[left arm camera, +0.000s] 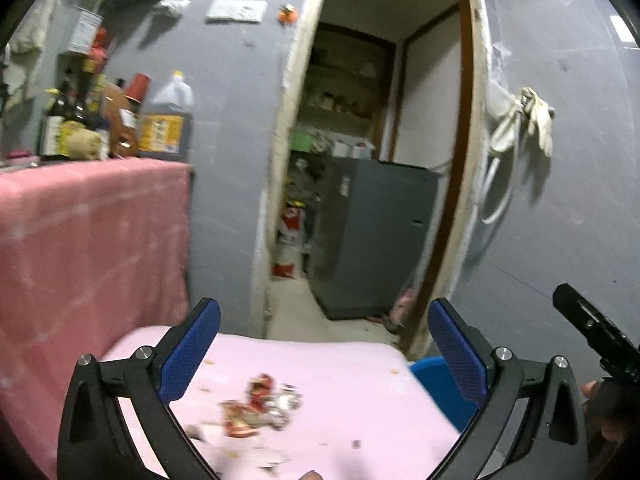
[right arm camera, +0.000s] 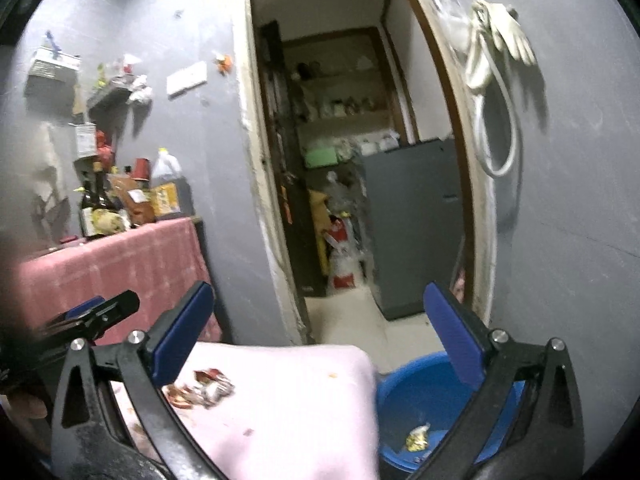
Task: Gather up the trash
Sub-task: 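Bring both tools back over the remaining trash pile, then grasp a red-gold wrapper with the left tool while the right tool grasps a red-white wrapper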
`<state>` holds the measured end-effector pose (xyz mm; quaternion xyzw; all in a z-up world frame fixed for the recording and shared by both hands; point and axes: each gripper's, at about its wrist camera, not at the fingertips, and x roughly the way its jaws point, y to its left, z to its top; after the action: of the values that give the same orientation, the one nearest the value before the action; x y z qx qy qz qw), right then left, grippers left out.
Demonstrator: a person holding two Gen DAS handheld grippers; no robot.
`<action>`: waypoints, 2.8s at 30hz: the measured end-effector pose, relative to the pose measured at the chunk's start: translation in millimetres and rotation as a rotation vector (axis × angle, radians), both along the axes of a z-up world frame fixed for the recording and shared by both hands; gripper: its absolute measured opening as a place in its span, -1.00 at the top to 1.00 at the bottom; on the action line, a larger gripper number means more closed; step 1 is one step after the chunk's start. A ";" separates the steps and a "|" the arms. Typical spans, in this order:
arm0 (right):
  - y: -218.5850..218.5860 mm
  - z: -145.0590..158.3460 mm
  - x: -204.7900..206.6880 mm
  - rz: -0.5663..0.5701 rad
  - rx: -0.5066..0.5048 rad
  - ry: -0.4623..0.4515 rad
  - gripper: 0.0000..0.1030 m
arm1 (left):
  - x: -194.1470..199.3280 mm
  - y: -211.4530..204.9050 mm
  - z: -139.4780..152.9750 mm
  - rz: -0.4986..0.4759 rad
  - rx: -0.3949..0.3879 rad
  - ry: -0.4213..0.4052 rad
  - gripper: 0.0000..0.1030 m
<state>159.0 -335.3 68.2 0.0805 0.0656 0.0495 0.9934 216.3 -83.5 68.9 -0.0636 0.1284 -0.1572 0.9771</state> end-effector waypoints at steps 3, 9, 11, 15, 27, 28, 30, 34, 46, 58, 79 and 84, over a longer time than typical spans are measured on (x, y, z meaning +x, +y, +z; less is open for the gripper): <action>20.7 1.7 0.1 0.028 0.004 -0.037 -1.00 | -9.5 21.3 0.4 0.051 0.017 -0.025 -0.97; 56.4 0.2 3.1 0.074 -0.001 -0.103 -1.00 | -23.2 62.2 -5.0 0.149 0.029 -0.060 -0.97; 65.6 -3.4 5.2 0.088 -0.009 -0.101 -1.00 | -23.2 72.7 -9.5 0.174 0.025 -0.058 -0.97; 81.2 -16.2 20.8 0.120 -0.030 -0.059 -1.00 | -19.5 93.5 -25.5 0.209 0.006 -0.026 -0.97; 106.9 -75.1 76.2 0.228 -0.111 0.152 -0.98 | 12.2 104.1 -89.0 0.198 0.015 0.160 -0.97; 107.8 -79.6 81.4 0.240 -0.115 0.174 -0.97 | 15.4 103.5 -92.8 0.190 0.017 0.176 -0.97; 110.7 -88.9 91.5 0.258 -0.124 0.222 -0.93 | 23.4 101.4 -102.1 0.174 0.021 0.213 -0.96; 116.1 -105.1 106.7 0.282 -0.143 0.298 -0.69 | 34.5 97.7 -113.5 0.163 0.017 0.266 -0.95; 125.7 -129.8 141.6 0.383 -0.146 0.500 -0.02 | 66.7 71.6 -136.3 -0.034 0.022 0.440 -0.06; 133.9 -149.5 169.9 0.457 -0.115 0.668 0.03 | 82.8 68.1 -142.1 -0.072 0.010 0.545 0.71; 145.4 -162.3 184.0 0.552 0.012 0.771 0.64 | 77.3 85.7 -138.3 -0.008 -0.042 0.536 0.87; 150.6 -160.9 184.1 0.541 -0.006 0.772 0.56 | 73.1 94.4 -136.7 0.039 -0.044 0.537 0.87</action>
<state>343.1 -184.7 -92.6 0.0704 0.4488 0.2728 0.8481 289.4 10.9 -67.8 -0.1268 0.3783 -0.1186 0.9092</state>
